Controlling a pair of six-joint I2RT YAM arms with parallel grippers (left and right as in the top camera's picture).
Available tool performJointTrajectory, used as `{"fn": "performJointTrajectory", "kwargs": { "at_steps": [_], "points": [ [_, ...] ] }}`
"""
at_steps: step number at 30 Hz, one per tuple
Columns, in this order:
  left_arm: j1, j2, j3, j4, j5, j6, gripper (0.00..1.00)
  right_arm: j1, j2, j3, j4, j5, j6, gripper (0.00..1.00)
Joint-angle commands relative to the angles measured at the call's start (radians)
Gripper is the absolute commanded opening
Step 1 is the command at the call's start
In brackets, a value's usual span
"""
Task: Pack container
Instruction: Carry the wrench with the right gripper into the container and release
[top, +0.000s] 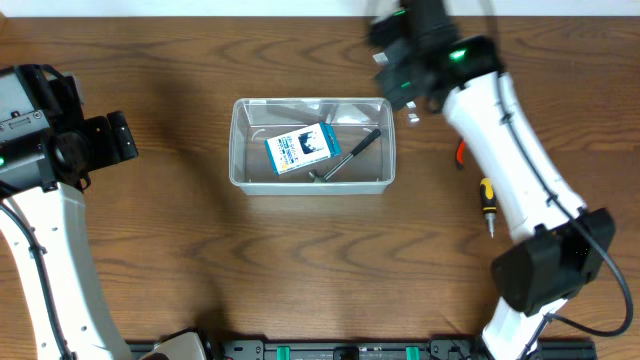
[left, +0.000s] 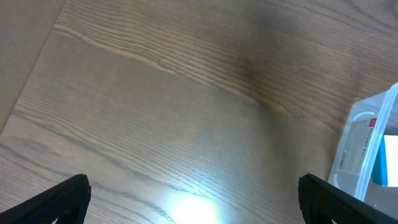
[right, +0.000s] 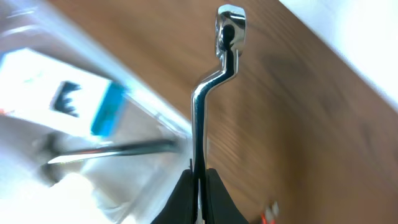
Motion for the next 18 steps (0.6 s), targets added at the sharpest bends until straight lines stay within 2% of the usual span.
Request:
{"fn": "performJointTrajectory", "kwargs": {
  "at_steps": [1, 10, 18],
  "points": [
    [0.004, 0.002, -0.011, -0.002, 0.014, -0.012, 0.98, 0.077, 0.035, -0.01, -0.011, -0.074, -0.259, 0.01],
    [0.004, 0.002, -0.011, -0.003, 0.014, -0.012, 0.98, 0.135, 0.162, -0.013, -0.032, -0.26, -0.496, 0.01],
    [0.004, 0.002, -0.011, -0.003, 0.014, -0.012, 0.98, 0.135, 0.269, -0.013, -0.103, -0.273, -0.52, 0.01]
  ]
}}
